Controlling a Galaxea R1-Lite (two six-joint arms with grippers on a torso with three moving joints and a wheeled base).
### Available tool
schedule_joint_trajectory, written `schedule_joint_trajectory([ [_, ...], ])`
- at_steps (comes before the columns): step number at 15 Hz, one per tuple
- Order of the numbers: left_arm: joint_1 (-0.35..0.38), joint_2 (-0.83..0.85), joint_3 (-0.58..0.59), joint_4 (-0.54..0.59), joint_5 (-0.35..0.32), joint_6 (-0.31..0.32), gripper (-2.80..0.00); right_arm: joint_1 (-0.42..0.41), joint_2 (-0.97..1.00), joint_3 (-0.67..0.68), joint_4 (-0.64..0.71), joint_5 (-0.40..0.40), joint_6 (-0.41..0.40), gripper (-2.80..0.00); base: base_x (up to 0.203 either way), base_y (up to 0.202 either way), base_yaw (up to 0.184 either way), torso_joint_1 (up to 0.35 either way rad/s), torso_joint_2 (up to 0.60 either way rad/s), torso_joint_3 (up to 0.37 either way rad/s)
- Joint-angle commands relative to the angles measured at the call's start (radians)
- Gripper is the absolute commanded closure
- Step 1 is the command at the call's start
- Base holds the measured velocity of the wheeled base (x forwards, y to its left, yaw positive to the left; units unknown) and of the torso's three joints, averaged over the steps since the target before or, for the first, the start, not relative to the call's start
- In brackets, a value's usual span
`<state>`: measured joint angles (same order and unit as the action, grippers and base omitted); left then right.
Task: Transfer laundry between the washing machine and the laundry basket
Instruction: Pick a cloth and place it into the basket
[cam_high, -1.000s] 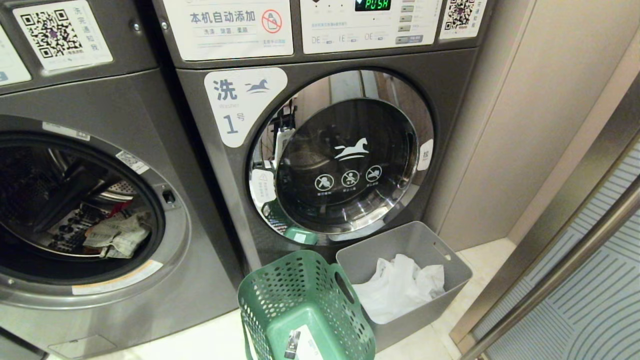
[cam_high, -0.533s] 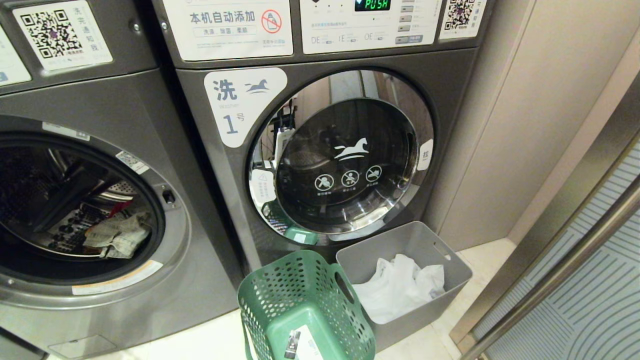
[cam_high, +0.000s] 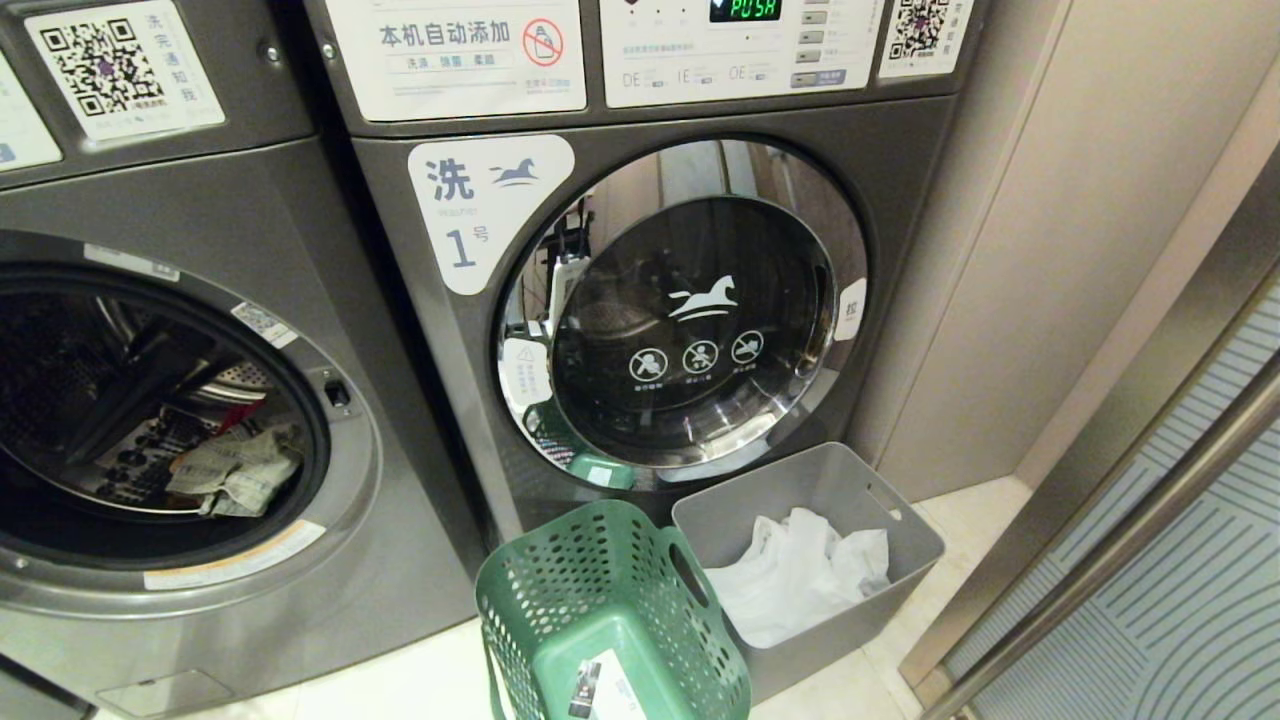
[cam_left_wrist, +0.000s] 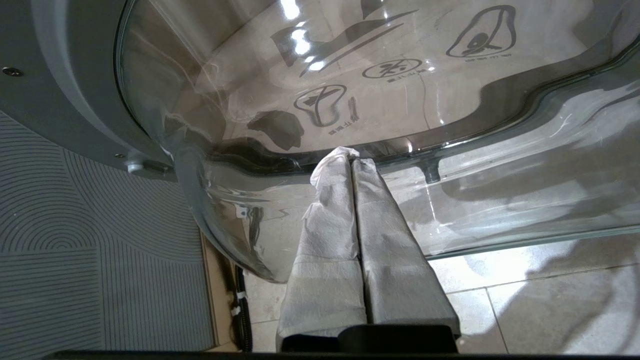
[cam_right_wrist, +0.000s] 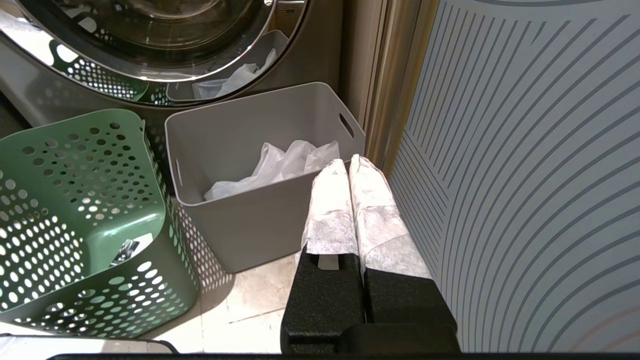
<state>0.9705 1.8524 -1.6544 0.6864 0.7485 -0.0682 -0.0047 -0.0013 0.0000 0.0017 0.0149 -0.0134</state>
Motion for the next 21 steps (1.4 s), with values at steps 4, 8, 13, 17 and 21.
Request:
schedule_joint_trajectory([
  [4, -0.007, -0.004, -0.007, 0.004, 0.001, -0.002, 0.00, 0.000, 0.001, 0.000, 0.000, 0.000, 0.000, 0.00, 0.000, 0.000, 0.000, 0.000, 0.00, 0.000],
  [8, -0.043, -0.086, 0.040, 0.004, 0.003, -0.002, 0.00, 0.000, 0.001, 0.000, 0.000, 0.000, 0.000, 0.00, 0.000, 0.000, 0.000, 0.000, 0.00, 0.000],
  [13, -0.047, -0.125, 0.007, -0.047, 0.033, 0.003, 0.00, 0.000, 0.001, 0.000, 0.000, 0.000, 0.000, 0.00, 0.000, 0.000, 0.000, 0.000, 0.00, 0.000],
  [17, -0.049, -0.134, -0.007, -0.057, 0.037, 0.005, 0.00, 0.000, 0.001, 0.000, 0.000, 0.000, 0.000, 0.00, 0.000, 0.000, 0.000, 0.000, 0.00, 0.000],
  [21, -0.052, -0.175, 0.044, -0.056, 0.037, 0.005, 0.00, 0.000, 0.001, 0.000, 0.000, 0.000, 0.000, 0.00, 0.000, 0.000, 0.000, 0.000, 0.00, 0.000],
])
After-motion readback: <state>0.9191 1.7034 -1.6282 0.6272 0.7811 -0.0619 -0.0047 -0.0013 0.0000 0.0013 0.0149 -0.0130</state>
